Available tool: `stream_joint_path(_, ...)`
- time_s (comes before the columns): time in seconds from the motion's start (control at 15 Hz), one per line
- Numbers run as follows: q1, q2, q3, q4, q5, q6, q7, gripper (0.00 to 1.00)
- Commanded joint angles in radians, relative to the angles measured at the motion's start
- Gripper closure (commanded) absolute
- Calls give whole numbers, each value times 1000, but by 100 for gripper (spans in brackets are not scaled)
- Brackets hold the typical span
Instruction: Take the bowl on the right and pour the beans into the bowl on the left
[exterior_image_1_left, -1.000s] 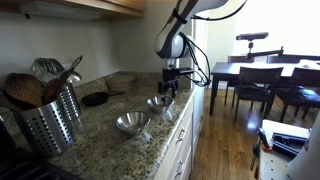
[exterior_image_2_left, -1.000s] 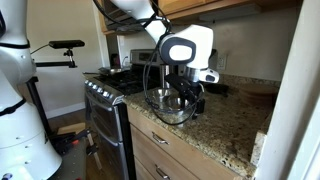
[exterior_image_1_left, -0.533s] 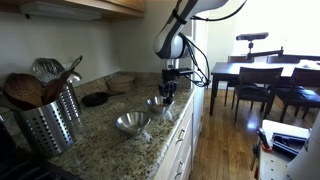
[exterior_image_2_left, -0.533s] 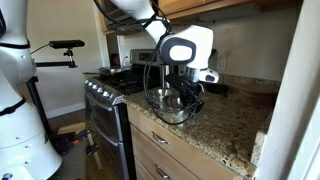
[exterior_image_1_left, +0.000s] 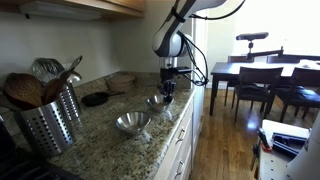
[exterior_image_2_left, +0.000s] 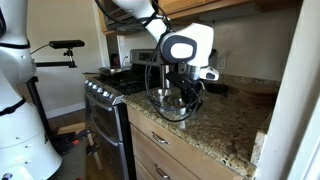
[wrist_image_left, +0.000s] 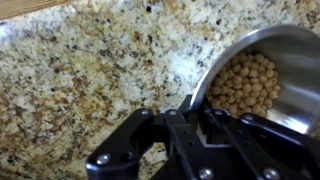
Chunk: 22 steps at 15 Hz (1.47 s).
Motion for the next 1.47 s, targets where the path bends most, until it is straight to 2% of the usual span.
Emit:
stream_joint_path(0.0, -18, -5, 13, 10, 4, -35, -12, 93)
stream_joint_path(0.6, 15, -116, 3, -29, -74, -40, 24, 92)
stream_joint_path(1.07, 33, -158, 5, -22, -132, -71, 25, 92)
stream_joint_path(1.4, 70, -177, 12, -18, -228, -84, 49, 92)
